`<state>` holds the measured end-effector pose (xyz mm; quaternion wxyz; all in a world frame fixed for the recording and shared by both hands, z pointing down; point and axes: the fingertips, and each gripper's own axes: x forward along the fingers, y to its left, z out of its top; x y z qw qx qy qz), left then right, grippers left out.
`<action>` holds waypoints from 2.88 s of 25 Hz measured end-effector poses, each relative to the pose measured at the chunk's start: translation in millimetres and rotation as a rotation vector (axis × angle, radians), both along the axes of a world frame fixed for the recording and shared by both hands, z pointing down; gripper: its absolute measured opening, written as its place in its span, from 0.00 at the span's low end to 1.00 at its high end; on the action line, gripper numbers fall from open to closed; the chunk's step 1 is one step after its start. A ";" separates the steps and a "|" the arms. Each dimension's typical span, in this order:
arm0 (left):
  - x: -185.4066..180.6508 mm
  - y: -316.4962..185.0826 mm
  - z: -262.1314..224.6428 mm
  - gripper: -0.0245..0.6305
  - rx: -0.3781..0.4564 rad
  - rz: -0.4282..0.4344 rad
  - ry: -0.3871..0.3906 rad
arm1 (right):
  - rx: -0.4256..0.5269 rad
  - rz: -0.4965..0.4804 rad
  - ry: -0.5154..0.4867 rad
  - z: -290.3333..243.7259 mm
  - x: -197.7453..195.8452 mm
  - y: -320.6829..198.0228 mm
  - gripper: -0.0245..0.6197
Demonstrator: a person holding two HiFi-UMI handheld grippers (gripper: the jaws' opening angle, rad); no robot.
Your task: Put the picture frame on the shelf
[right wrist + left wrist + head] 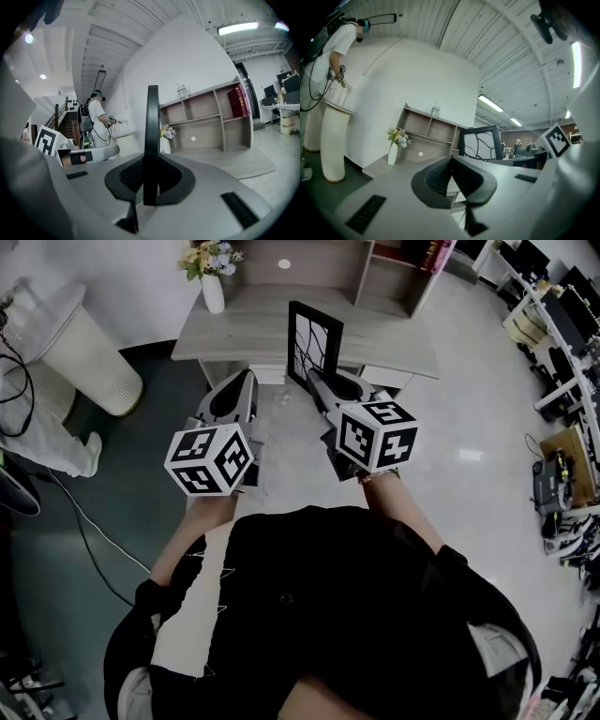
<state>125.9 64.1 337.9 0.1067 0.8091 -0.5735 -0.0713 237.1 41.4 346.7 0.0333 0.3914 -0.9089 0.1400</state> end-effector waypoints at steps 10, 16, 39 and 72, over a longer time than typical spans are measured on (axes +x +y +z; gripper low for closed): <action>-10.0 -19.8 4.9 0.06 -0.015 0.003 -0.003 | -0.015 -0.009 -0.004 4.6 -11.7 -21.6 0.10; -21.6 -28.2 1.8 0.06 -0.004 -0.010 -0.010 | -0.011 -0.023 -0.009 4.9 -23.0 -31.5 0.10; -143.7 -167.0 15.9 0.06 -0.065 0.005 0.020 | -0.137 0.038 -0.028 23.8 -131.3 -172.9 0.10; -222.3 -284.0 37.5 0.06 -0.082 0.058 0.053 | -0.167 0.103 -0.037 35.9 -198.9 -289.8 0.10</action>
